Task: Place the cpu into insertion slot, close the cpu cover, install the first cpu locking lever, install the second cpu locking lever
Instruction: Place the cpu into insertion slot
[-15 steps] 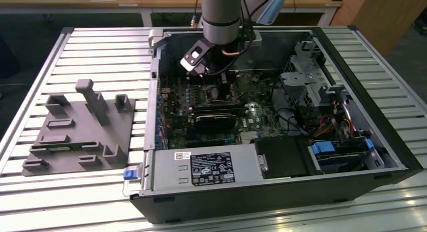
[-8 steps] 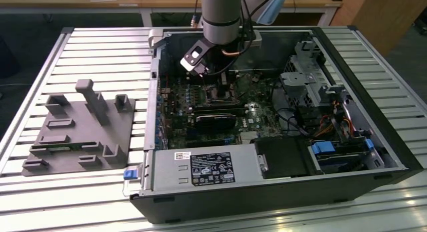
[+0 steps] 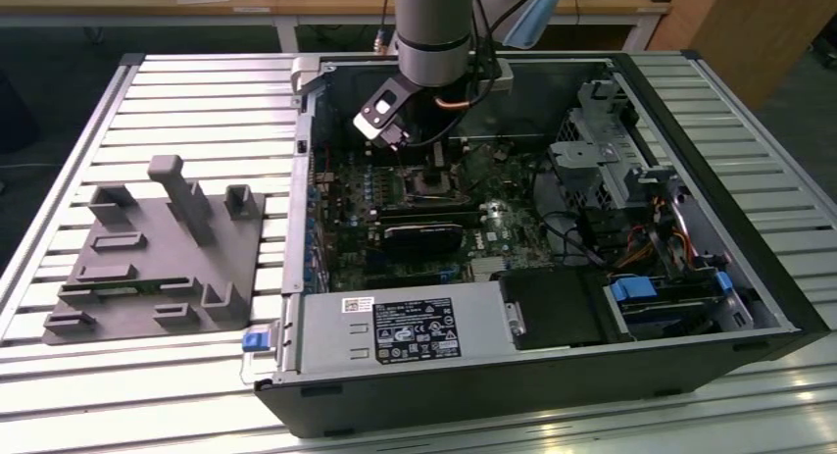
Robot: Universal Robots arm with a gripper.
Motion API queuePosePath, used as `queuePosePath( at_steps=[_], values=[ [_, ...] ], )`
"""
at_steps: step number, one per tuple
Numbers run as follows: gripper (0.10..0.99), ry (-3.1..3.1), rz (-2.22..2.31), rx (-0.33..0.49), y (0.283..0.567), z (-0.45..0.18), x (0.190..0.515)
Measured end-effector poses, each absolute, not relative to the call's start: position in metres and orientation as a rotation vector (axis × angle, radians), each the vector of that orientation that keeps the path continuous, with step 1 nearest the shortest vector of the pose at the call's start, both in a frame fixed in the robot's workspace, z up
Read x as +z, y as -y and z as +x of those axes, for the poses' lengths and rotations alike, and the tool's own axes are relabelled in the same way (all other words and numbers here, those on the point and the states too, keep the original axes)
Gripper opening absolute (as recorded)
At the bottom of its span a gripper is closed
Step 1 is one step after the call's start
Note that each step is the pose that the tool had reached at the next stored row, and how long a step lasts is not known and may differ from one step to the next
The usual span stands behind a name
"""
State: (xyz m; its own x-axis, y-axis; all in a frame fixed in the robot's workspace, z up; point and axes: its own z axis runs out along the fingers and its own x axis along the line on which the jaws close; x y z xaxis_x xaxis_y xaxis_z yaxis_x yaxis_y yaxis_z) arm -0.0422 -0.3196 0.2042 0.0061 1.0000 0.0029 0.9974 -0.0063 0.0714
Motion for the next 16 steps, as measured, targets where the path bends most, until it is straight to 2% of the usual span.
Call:
queuePosePath(
  at_steps=[16],
  values=[
    [0.106,-2.180,2.194,0.083,0.3196,-0.0423,0.1995]
  ],
)
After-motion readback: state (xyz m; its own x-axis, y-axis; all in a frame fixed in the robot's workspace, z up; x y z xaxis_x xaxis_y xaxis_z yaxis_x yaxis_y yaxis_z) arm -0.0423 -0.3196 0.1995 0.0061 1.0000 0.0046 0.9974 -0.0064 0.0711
